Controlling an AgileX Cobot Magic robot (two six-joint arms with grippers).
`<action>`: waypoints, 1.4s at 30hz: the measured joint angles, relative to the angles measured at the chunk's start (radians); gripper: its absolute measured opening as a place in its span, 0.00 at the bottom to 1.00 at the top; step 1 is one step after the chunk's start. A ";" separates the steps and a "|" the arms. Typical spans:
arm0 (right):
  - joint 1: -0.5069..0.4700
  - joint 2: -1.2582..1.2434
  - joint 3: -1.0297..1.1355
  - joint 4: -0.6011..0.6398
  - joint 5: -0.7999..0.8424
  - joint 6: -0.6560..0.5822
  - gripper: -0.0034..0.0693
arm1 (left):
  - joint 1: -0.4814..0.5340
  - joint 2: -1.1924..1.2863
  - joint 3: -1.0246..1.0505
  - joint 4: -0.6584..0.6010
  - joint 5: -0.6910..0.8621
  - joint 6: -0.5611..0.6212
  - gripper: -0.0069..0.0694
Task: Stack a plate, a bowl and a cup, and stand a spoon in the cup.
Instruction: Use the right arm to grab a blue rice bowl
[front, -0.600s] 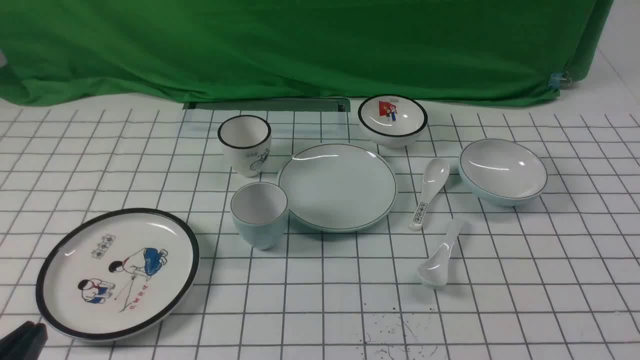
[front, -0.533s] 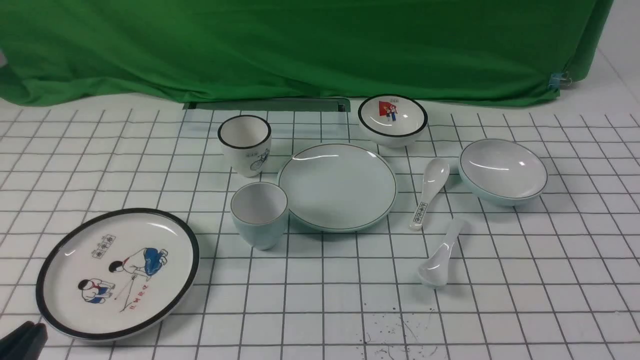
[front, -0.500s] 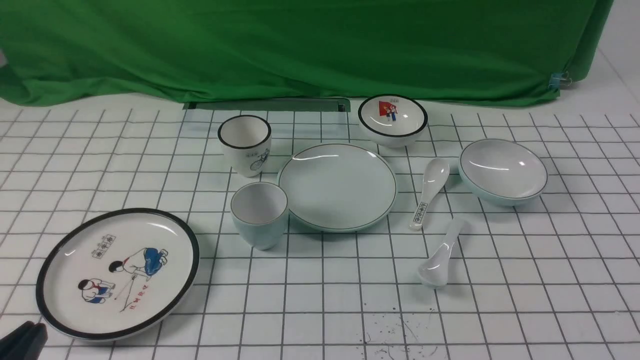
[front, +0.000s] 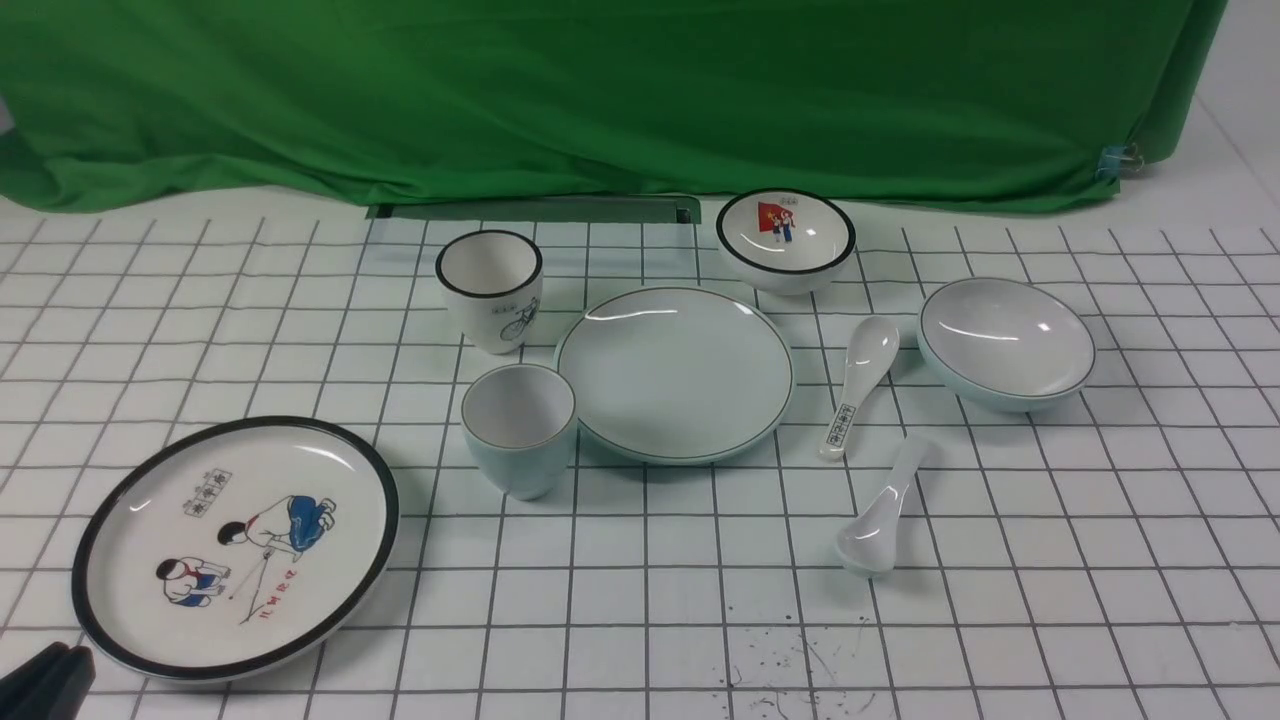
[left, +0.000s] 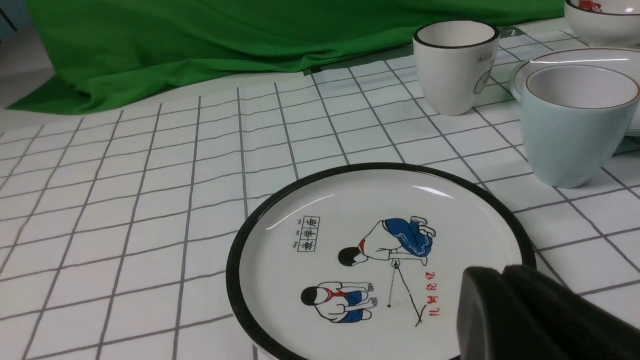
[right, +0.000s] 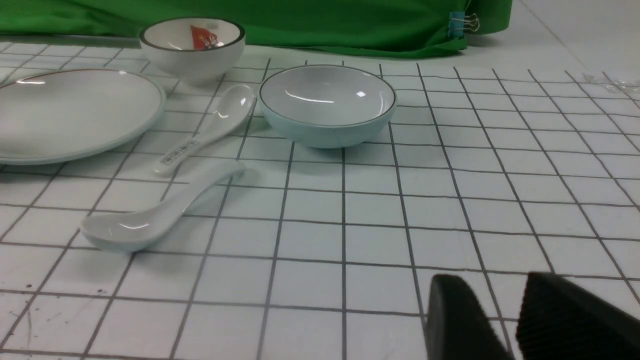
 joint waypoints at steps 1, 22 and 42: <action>0.000 0.000 0.000 0.000 0.000 0.000 0.38 | 0.000 0.000 0.000 0.000 0.000 0.000 0.05; 0.000 0.000 0.000 0.000 -0.357 -0.006 0.38 | 0.000 0.000 0.000 0.084 -0.362 0.016 0.05; 0.000 0.110 -0.159 0.001 -0.793 0.182 0.13 | 0.000 0.094 -0.150 0.065 -0.812 -0.432 0.05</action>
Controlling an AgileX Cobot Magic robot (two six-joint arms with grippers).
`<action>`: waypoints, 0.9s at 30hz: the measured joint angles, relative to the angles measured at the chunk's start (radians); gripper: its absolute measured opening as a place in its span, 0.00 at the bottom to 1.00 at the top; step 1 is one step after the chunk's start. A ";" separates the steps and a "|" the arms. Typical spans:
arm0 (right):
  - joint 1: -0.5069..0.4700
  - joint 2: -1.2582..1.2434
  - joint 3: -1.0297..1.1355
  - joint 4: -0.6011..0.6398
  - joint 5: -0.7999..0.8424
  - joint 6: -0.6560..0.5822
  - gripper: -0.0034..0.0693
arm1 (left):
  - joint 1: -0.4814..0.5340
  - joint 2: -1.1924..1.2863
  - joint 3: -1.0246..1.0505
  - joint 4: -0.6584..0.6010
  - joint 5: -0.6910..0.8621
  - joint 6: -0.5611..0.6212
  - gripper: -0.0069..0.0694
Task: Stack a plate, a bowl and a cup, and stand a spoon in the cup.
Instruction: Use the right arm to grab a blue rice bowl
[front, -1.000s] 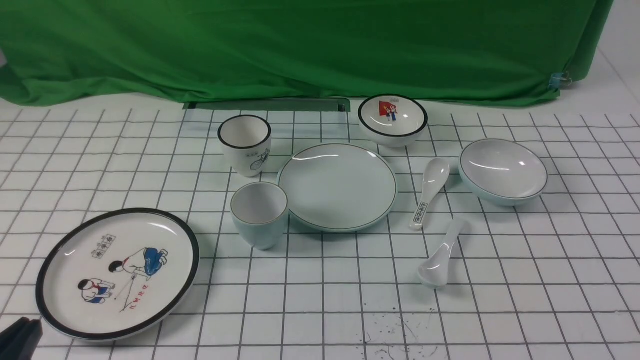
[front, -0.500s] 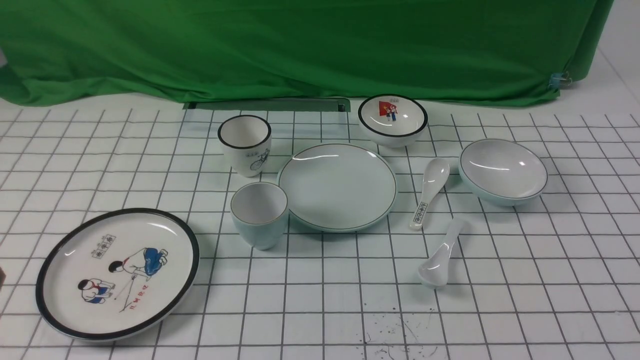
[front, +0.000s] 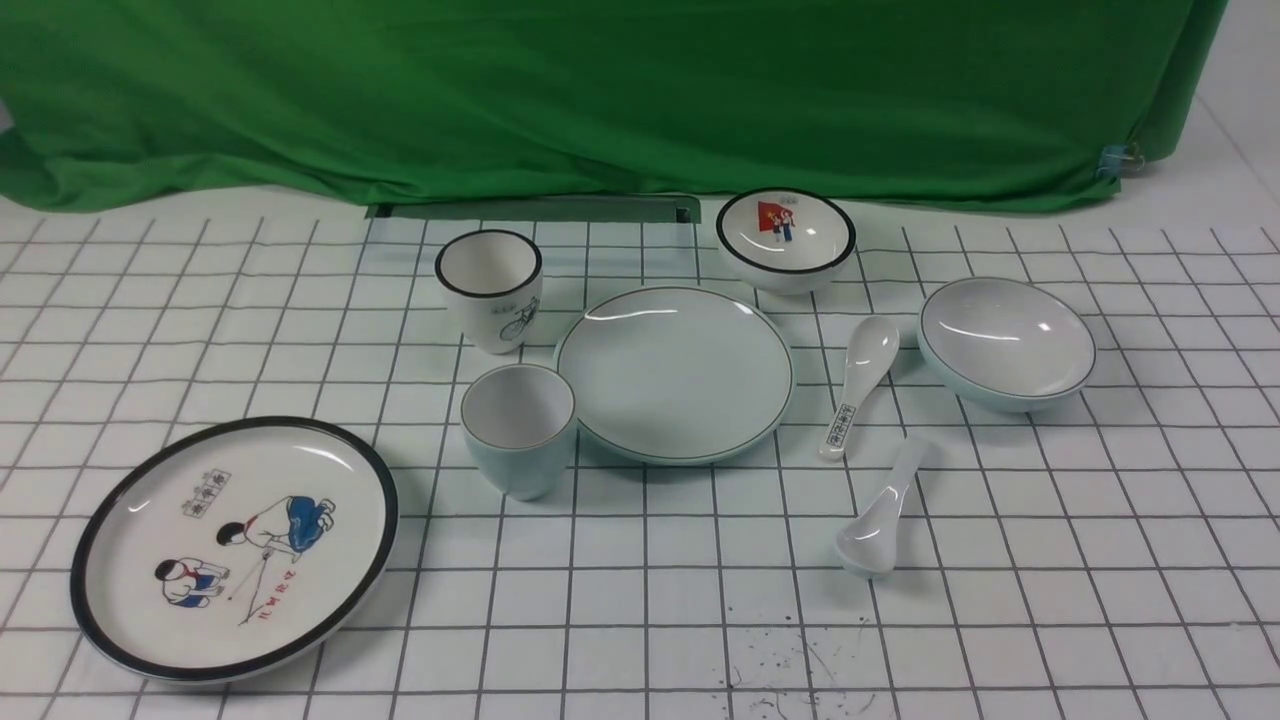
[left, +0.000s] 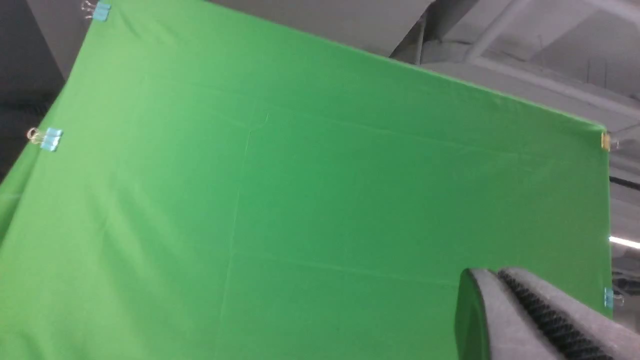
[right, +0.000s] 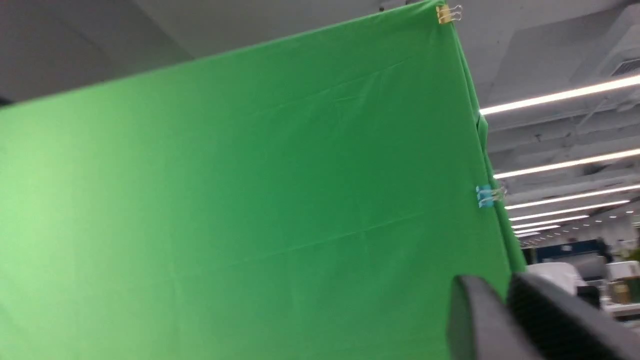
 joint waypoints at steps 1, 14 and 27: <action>0.000 0.007 -0.010 0.000 0.000 0.000 0.13 | 0.000 0.000 -0.027 0.000 0.012 0.000 0.05; 0.016 0.640 -0.335 0.002 0.436 -0.278 0.07 | -0.024 0.730 -0.558 -0.003 0.513 -0.008 0.05; 0.074 1.311 -0.796 0.015 1.198 -0.350 0.18 | -0.303 1.128 -0.608 -0.072 0.953 0.228 0.05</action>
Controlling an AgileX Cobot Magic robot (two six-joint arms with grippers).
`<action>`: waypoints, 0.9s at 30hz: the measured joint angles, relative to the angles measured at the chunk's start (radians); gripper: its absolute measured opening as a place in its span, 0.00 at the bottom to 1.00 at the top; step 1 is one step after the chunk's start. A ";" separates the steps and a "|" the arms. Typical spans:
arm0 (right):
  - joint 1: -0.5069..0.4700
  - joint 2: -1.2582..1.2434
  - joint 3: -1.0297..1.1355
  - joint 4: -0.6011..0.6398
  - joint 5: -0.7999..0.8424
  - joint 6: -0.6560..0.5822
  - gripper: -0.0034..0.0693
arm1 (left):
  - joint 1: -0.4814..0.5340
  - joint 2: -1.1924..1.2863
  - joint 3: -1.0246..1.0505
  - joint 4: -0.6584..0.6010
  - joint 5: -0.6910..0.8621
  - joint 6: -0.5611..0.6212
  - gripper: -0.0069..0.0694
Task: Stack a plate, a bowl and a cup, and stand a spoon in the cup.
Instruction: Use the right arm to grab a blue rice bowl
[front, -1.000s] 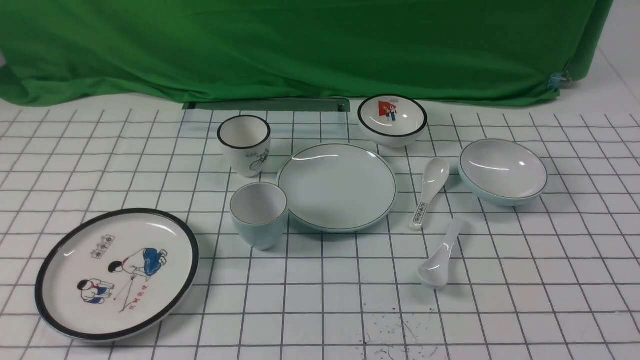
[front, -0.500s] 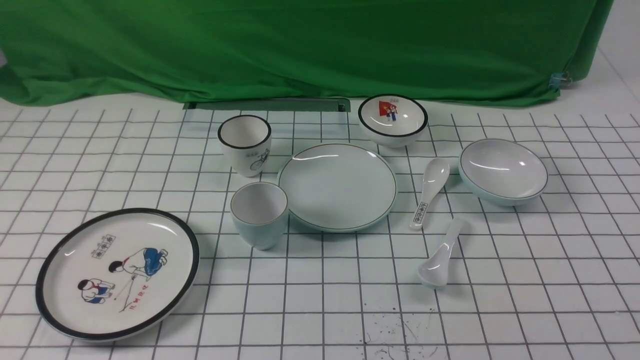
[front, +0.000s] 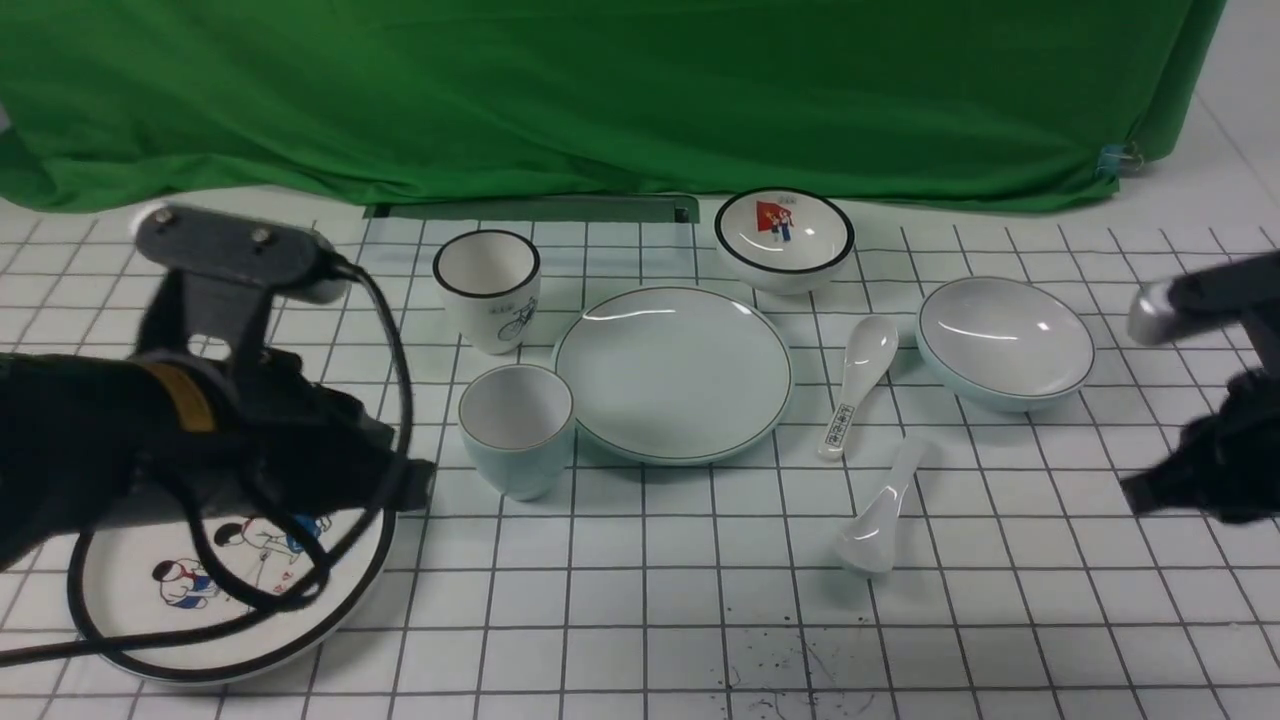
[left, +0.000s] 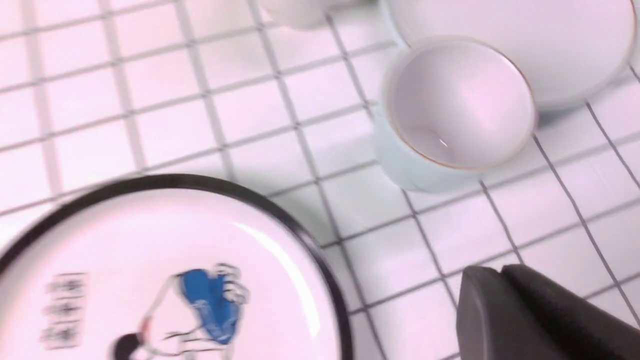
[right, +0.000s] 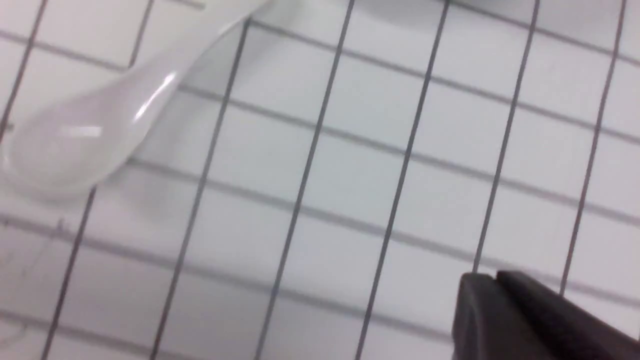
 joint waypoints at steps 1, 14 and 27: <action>-0.007 0.052 -0.061 0.001 0.007 -0.003 0.24 | -0.009 0.013 0.000 -0.010 -0.001 0.001 0.05; -0.116 0.616 -0.724 0.032 0.106 0.068 0.66 | -0.018 0.026 0.000 -0.068 0.015 0.010 0.05; -0.120 0.751 -0.828 0.057 0.192 0.051 0.16 | -0.018 0.026 0.000 -0.070 0.012 0.013 0.05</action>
